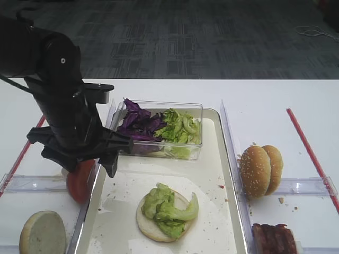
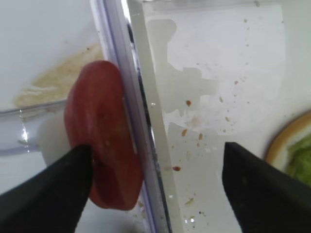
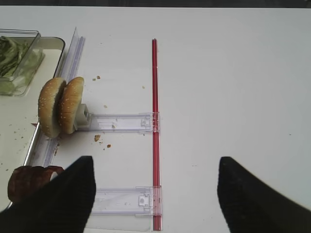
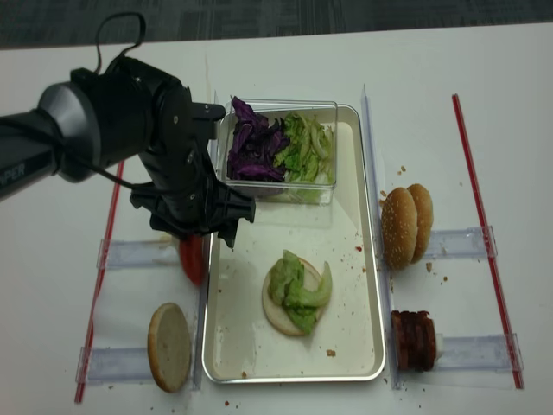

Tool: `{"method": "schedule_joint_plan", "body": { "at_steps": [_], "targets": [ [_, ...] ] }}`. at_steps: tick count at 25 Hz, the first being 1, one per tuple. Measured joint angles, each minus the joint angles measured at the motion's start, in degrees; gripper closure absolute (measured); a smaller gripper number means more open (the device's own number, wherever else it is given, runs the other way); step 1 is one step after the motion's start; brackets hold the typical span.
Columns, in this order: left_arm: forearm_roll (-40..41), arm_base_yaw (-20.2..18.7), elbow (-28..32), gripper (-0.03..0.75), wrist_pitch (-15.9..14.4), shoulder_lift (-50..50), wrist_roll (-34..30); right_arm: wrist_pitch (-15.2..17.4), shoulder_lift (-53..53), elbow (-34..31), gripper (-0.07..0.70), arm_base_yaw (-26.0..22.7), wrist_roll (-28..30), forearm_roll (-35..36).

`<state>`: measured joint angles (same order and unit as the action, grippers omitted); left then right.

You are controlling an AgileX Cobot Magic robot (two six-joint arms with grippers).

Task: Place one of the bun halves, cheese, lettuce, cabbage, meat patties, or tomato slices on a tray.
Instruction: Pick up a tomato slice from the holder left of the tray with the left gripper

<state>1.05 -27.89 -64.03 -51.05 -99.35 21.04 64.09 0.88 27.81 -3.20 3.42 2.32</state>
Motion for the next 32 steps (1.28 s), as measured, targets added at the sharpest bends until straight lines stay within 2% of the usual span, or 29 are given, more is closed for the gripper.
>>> {"method": "schedule_joint_plan", "body": {
  "at_steps": [32],
  "targets": [
    [-1.6, 0.0, -0.2, 0.238, 0.1, -3.2, 0.0, 0.0, 0.0, 0.0, 0.073, 0.0, -0.2, 0.0]
  ]
}}
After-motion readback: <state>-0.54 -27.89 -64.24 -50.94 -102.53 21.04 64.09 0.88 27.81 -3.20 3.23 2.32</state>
